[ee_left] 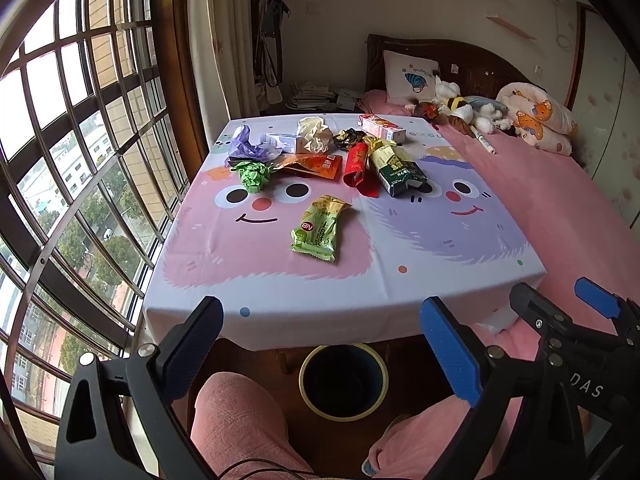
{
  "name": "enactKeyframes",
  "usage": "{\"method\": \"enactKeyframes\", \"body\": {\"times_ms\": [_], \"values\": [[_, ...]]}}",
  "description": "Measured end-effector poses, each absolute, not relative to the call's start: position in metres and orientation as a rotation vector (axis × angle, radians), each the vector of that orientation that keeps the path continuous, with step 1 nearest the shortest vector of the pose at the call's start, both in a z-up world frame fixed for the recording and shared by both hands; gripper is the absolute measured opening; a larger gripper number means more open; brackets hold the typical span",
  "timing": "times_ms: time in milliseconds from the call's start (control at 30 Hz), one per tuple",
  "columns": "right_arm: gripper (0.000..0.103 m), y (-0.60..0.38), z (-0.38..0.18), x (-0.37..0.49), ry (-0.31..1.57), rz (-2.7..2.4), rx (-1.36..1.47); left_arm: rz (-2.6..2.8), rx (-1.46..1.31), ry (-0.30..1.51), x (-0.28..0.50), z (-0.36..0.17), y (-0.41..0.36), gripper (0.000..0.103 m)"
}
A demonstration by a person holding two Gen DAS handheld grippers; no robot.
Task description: Collect trash
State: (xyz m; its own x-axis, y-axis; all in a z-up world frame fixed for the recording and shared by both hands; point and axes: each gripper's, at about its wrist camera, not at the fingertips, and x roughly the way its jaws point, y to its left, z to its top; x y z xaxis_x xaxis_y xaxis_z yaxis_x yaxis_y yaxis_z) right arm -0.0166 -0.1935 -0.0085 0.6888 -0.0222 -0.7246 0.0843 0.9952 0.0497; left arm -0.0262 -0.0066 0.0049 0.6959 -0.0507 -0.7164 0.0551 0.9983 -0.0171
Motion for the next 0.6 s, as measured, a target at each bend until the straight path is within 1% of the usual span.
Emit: {"method": "enactKeyframes", "body": {"times_ms": [100, 600], "values": [[0.099, -0.193, -0.008, -0.023, 0.798, -0.051, 0.086, -0.063, 0.008, 0.802, -0.031, 0.005, -0.007, 0.098], [0.096, -0.187, -0.009, -0.037, 0.770, 0.025, 0.091, -0.039, -0.014, 0.805, -0.039, 0.008, 0.003, 0.098]]}}
